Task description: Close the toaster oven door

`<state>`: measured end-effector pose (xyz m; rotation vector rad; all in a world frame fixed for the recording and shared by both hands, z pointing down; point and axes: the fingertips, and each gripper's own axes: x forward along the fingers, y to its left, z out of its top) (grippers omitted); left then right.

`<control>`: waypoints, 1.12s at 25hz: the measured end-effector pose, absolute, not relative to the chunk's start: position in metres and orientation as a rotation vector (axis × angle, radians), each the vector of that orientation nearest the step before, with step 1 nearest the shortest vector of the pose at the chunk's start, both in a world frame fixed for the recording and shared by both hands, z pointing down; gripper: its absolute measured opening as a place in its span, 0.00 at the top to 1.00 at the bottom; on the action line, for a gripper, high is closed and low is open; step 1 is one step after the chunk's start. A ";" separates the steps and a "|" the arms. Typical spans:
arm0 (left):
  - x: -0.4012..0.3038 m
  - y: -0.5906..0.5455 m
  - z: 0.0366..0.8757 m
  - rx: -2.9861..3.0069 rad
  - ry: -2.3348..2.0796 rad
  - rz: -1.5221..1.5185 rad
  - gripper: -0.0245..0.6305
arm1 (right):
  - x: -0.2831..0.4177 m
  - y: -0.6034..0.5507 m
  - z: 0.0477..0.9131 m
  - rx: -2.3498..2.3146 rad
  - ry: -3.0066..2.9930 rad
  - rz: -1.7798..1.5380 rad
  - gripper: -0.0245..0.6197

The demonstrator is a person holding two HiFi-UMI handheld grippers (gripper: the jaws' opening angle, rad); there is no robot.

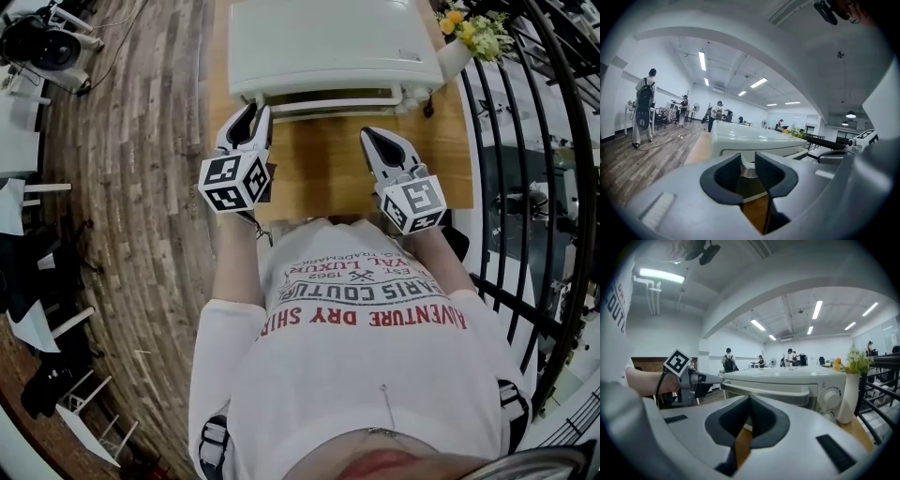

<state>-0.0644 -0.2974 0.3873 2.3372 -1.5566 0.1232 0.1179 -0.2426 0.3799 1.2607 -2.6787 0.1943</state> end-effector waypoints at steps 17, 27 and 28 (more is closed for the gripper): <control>-0.067 -0.245 0.329 2.554 -1.635 0.087 0.94 | 0.100 -0.239 0.349 1.277 -2.738 0.069 0.98; -0.068 -0.208 0.334 2.621 -1.606 0.093 0.94 | 0.090 -0.221 0.339 1.265 -2.785 -0.011 0.98; -0.069 -0.207 0.334 2.623 -1.607 0.089 0.94 | 0.089 -0.220 0.339 1.260 -2.782 -0.025 0.98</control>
